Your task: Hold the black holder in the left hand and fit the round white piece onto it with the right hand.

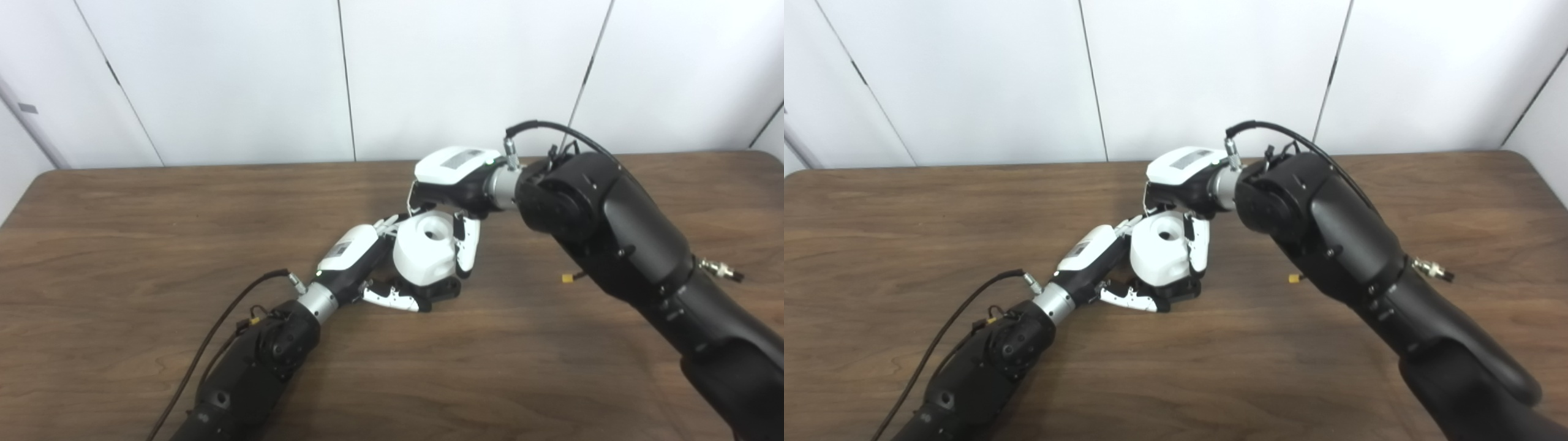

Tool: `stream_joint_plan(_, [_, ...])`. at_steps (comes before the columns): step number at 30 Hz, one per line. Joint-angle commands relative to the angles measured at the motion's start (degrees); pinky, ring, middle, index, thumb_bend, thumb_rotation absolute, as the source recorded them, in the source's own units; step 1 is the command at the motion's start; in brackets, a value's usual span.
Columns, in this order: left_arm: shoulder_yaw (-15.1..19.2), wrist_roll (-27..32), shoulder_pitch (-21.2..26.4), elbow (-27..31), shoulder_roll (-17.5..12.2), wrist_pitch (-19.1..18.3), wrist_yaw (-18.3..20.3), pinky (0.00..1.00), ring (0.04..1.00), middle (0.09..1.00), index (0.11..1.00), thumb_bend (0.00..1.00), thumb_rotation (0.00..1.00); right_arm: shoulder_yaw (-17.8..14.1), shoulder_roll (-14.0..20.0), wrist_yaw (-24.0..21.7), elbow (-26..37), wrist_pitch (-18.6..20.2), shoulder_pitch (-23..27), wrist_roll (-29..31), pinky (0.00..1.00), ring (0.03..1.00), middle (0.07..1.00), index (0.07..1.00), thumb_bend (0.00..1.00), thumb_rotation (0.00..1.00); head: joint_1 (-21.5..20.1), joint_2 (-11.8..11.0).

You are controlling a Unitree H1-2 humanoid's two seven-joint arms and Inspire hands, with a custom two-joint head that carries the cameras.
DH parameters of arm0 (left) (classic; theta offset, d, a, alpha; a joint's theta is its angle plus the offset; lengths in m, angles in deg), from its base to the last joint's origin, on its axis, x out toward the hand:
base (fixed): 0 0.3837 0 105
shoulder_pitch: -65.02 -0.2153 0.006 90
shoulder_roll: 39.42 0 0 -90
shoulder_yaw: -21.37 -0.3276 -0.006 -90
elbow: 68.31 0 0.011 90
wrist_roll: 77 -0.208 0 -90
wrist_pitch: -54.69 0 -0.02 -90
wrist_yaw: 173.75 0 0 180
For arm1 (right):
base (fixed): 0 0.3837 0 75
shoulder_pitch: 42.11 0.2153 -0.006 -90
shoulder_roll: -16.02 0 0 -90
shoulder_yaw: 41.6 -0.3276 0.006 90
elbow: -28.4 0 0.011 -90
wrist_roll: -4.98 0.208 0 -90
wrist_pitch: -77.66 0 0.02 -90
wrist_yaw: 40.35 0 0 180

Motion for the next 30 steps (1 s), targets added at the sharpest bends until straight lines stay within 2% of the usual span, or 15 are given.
stream_joint_plan(1, [-3.27, -0.94, -3.18, -2.72, 2.19, -1.03, 3.52, 1.00, 1.000, 0.938, 0.481, 0.52, 0.06, -0.52, -0.20, -0.08, 0.45, -1.21, 4.56, -0.12, 0.67, 0.737, 0.681, 0.483, 0.52, 0.14, 0.04, -0.01])
stream_joint_plan(9, [-3.47, -1.18, -3.13, -2.78, 2.17, -1.00, 3.41, 1.00, 1.000, 0.935, 0.481, 0.52, 0.06, 0.80, -0.27, -1.35, -0.08, -2.51, 5.31, -0.78, 0.67, 0.739, 0.685, 0.484, 0.52, 0.14, 0.15, 0.17])
stream_joint_plan(15, [-3.63, -1.37, -3.09, -2.45, 2.18, -1.22, 3.46, 1.00, 1.000, 0.937, 0.481, 0.52, 0.06, 1.12, -0.89, -0.79, -0.08, -2.67, 4.13, -1.18, 0.59, 0.663, 0.627, 0.484, 0.52, 0.14, 0.38, 0.29])
stream_joint_plan(24, [-3.71, -1.46, -3.02, -2.18, 2.21, -1.55, 3.49, 1.00, 1.000, 0.937, 0.481, 0.52, 0.06, 1.73, -1.14, -1.00, -0.43, -3.50, 2.93, -1.81, 0.60, 0.701, 0.662, 0.483, 0.52, 0.14, 0.59, 0.57])
stream_joint_plan(25, [-3.71, -1.46, -3.03, -2.08, 2.21, -1.69, 3.56, 1.00, 1.000, 0.939, 0.481, 0.52, 0.06, 1.76, -1.12, -1.00, -0.39, -3.68, 2.84, -1.93, 0.59, 0.688, 0.654, 0.484, 0.52, 0.14, 0.59, 0.57])
stream_joint_plan(27, [-3.74, -1.53, -3.03, -1.92, 2.20, -1.95, 3.66, 1.00, 1.000, 0.940, 0.481, 0.52, 0.06, 1.79, -1.02, -1.00, -0.33, -4.05, 2.52, -1.95, 0.51, 0.590, 0.570, 0.483, 0.52, 0.14, 0.59, 0.57])
stream_joint_plan(28, [-3.74, -1.56, -3.02, -1.96, 2.20, -1.91, 3.58, 1.00, 1.000, 0.940, 0.481, 0.52, 0.06, 1.81, -0.95, -0.98, -0.38, -4.25, 2.26, -1.97, 0.52, 0.592, 0.566, 0.483, 0.52, 0.14, 0.59, 0.57])
stream_joint_plan(30, [-3.72, -1.53, -3.17, -1.64, 2.17, -2.01, 3.58, 1.00, 1.000, 0.939, 0.481, 0.52, 0.06, 2.04, -0.71, -1.63, -0.25, -4.53, 1.97, -2.15, 0.59, 0.631, 0.593, 0.484, 0.52, 0.14, 0.62, 0.90])
